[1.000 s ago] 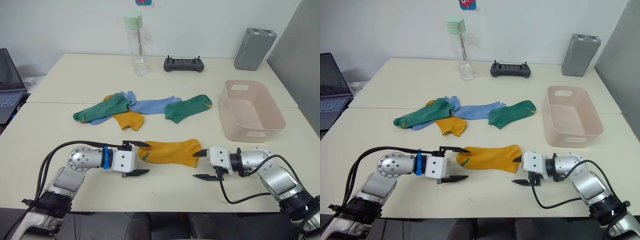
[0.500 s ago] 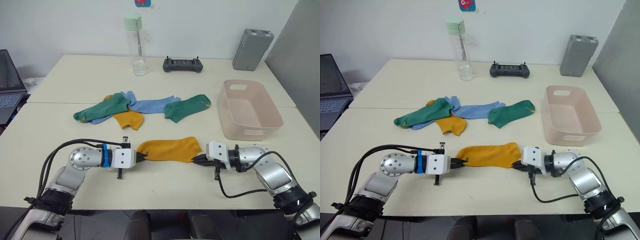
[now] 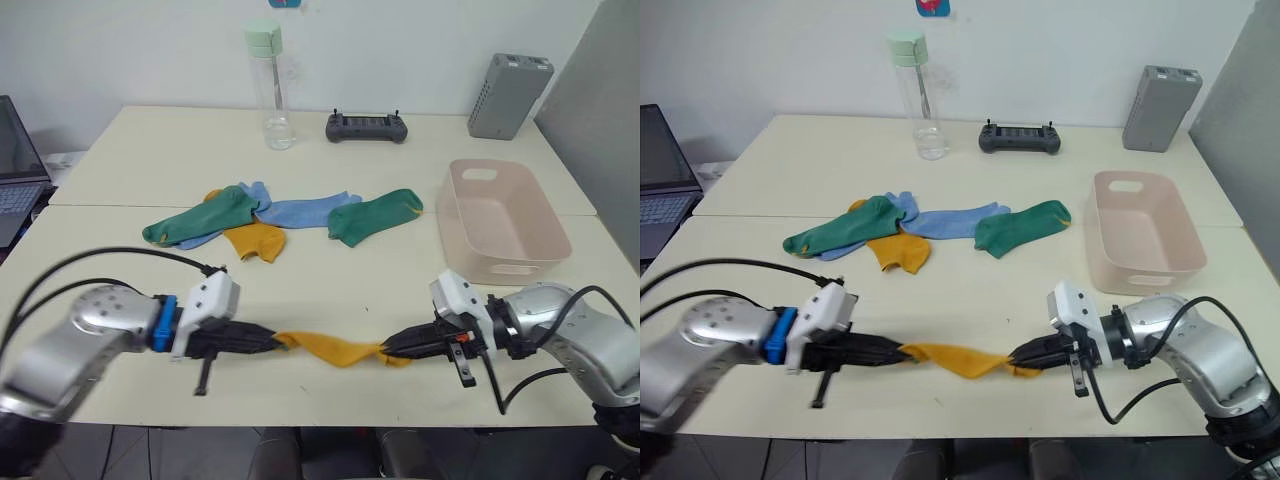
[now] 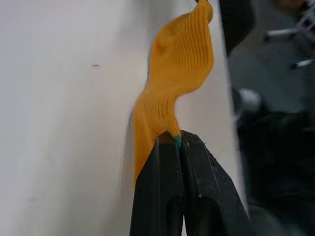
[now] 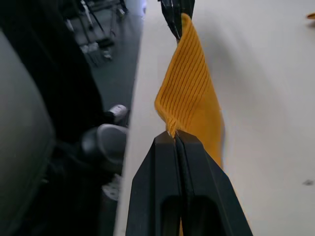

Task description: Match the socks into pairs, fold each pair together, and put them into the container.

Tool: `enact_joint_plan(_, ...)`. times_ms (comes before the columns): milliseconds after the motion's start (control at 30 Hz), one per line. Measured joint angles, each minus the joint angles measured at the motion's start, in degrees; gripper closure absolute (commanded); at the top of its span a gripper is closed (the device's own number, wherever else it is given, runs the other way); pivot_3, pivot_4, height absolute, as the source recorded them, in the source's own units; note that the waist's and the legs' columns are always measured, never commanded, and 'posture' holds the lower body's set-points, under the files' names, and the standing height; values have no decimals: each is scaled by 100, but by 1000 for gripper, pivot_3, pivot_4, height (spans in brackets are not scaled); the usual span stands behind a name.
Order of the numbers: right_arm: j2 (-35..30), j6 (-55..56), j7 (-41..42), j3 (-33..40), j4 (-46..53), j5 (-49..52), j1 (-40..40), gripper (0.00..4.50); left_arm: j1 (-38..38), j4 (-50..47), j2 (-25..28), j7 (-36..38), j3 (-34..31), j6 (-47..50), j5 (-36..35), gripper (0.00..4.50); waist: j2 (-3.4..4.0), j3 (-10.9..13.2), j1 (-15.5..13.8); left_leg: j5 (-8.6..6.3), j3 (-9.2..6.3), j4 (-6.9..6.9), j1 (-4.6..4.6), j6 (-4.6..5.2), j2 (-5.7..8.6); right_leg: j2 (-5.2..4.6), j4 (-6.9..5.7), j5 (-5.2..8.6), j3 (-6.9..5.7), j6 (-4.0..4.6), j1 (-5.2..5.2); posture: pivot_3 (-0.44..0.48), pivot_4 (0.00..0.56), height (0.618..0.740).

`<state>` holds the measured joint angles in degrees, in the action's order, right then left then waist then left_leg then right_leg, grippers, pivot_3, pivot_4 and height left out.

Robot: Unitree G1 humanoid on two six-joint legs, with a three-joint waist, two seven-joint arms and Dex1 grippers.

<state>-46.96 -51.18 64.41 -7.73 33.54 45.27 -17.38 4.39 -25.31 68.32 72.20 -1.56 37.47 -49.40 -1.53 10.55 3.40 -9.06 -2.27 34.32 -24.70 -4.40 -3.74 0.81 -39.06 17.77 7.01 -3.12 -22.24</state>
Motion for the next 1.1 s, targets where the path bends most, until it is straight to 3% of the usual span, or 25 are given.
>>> enact_joint_plan(133,39,-811,-320,28,39,803,38,4500,-157,-9,-223,-202,117,854,-358,4470,-6,0,-9,0,6,5,3,0,3,-4,2,0,3,0,-4,0,150,740)
enact_joint_plan(267,160,-722,-579,-253,-297,422,93,4500,26,128,-569,-332,545,1072,-103,4470,-8,1,-14,0,8,10,0,0,4,-4,6,0,3,0,-11,0,150,740)
enact_joint_plan(433,437,-420,-719,-283,-1119,-51,-254,4500,799,934,-879,-302,1277,442,1213,4470,-7,2,-12,0,11,15,-6,0,5,-1,4,-4,6,-4,-11,0,150,740)
enact_joint_plan(533,421,263,-684,-573,-1695,-865,-486,4500,1492,1701,-1331,-264,1703,-152,2021,4470,-8,1,-39,0,11,18,-12,0,8,-1,8,-4,5,-6,-10,0,150,740)
enact_joint_plan(700,515,799,-465,-820,-2320,-1486,-756,4500,2249,2813,-1830,-162,2035,-967,2980,4470,-8,2,-26,-1,10,10,-20,1,7,5,5,-20,6,-34,-13,0,150,740)
enact_joint_plan(1100,900,1531,-440,-1039,-3174,-2535,-1211,4500,2883,3659,-2498,101,2157,-1681,3822,4470,-7,1,-52,0,-2,35,-19,2,7,9,-2,-30,2,-53,2,0,150,740)
